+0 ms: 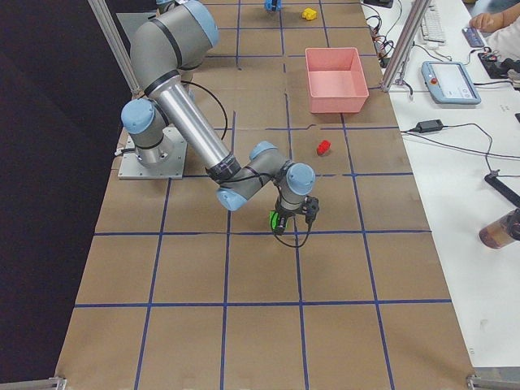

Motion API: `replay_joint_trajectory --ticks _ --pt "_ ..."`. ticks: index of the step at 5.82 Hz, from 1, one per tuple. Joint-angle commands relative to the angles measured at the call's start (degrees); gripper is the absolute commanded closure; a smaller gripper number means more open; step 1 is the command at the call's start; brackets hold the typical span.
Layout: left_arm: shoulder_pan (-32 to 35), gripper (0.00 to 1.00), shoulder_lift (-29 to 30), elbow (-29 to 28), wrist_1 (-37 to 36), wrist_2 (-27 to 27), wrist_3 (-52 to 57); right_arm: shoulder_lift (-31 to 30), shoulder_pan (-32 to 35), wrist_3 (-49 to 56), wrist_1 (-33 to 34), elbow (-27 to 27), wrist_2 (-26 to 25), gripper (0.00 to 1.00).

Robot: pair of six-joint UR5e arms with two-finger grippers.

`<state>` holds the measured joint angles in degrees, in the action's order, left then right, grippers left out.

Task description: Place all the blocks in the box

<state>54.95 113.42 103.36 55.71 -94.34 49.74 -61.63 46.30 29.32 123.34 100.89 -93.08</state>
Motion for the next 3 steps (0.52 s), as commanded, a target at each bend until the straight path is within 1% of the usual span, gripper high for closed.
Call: replay_joint_trajectory --ticks 1,2,3 --pt "9.7 0.95 -4.2 -5.1 10.1 1.4 -0.8 0.1 0.0 1.6 0.6 0.5 -0.2 0.01" --pt "15.7 0.95 -5.4 -8.2 13.6 1.6 -1.6 0.0 0.0 1.8 0.5 0.5 -0.2 0.02" --pt "22.5 0.95 -5.6 -10.8 14.4 2.4 -3.5 0.0 0.0 1.8 0.2 0.5 -0.2 0.20"
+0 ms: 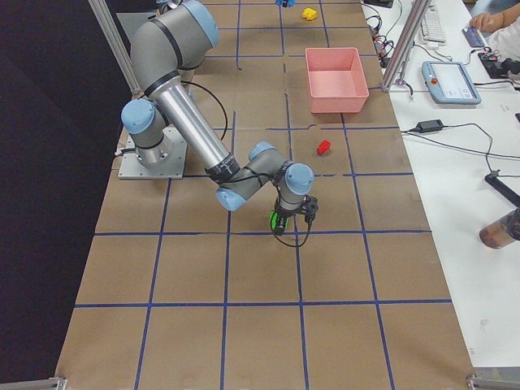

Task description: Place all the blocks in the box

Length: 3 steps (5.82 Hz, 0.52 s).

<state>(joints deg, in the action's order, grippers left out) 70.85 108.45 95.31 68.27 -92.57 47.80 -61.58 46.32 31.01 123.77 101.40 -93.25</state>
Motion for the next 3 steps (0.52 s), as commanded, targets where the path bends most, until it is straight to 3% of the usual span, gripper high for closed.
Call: replay_joint_trajectory --ticks 1,2,3 --pt "13.4 0.95 0.4 -5.5 1.6 1.0 -5.2 -0.1 0.0 0.1 -0.5 0.0 0.0 0.37" --pt "17.9 0.95 2.5 -9.7 1.6 0.9 -8.7 -0.1 0.0 1.0 -0.6 0.0 -0.1 0.53" --pt "22.1 0.95 4.9 -14.1 1.9 0.8 -9.6 -0.6 0.1 2.0 -0.6 -0.4 0.0 0.61"
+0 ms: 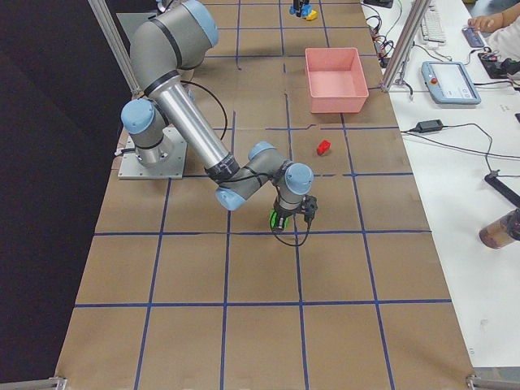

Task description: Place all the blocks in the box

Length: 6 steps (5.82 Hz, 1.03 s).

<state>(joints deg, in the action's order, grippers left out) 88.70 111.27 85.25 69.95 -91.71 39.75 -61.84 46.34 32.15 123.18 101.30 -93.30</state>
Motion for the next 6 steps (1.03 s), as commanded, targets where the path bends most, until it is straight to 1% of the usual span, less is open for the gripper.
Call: replay_joint_trajectory --ticks 1,2,4,5,6 --pt "7.4 0.95 4.5 -8.0 0.2 -0.1 -5.1 -0.9 0.8 1.3 -0.2 -2.1 0.1 0.61" --pt "10.8 0.94 8.5 -11.0 -0.5 -0.1 -8.1 -2.0 4.1 0.9 -4.1 -6.3 0.2 0.61" --pt "13.9 0.94 16.4 -19.6 -0.4 0.0 -8.5 -3.0 9.2 0.3 -18.1 -19.2 0.5 0.61" --pt "14.7 0.94 20.1 -22.2 -1.1 0.0 -8.4 -3.1 12.8 -2.8 -24.6 -25.6 0.4 0.62" --pt "16.0 0.88 21.4 -23.5 -1.5 -0.1 -8.5 -3.0 17.1 -6.2 -29.8 -31.4 0.1 0.62"
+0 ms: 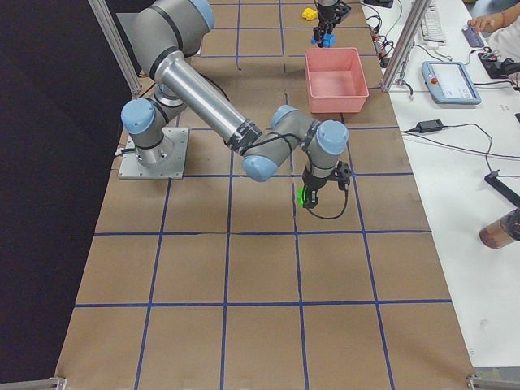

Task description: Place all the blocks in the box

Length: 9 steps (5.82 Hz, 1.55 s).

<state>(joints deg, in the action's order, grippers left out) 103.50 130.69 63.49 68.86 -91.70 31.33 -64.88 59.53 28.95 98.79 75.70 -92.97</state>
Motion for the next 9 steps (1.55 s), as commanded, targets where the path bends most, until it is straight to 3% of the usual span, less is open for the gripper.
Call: replay_joint_trajectory --ticks 1,2,4,6,8,9 --pt "1.5 0.19 2.5 -2.0 -2.1 -0.1 -0.1 0.0 7.8 -5.2 -8.9 -9.4 -0.2 0.62" --pt "1.4 0.02 1.4 -1.8 -2.2 0.0 -0.2 -0.1 12.2 -8.1 -9.5 -10.3 -0.3 0.63" --pt "-4.9 0.01 -4.0 0.6 -1.2 -0.1 -0.1 0.2 21.6 -19.1 -9.2 -10.4 0.3 0.63" --pt "-15.3 0.01 -11.5 10.7 -1.9 4.9 0.5 2.2 32.6 -30.6 -7.7 -11.6 0.9 0.64" --pt "-23.9 0.01 -13.7 15.7 -1.2 2.6 0.5 11.6 41.3 -39.2 -3.9 -18.1 2.6 0.64" --pt "-28.3 0.01 -12.6 17.1 -2.1 -1.8 1.4 15.7 41.6 -39.2 0.1 -18.7 2.6 0.64"
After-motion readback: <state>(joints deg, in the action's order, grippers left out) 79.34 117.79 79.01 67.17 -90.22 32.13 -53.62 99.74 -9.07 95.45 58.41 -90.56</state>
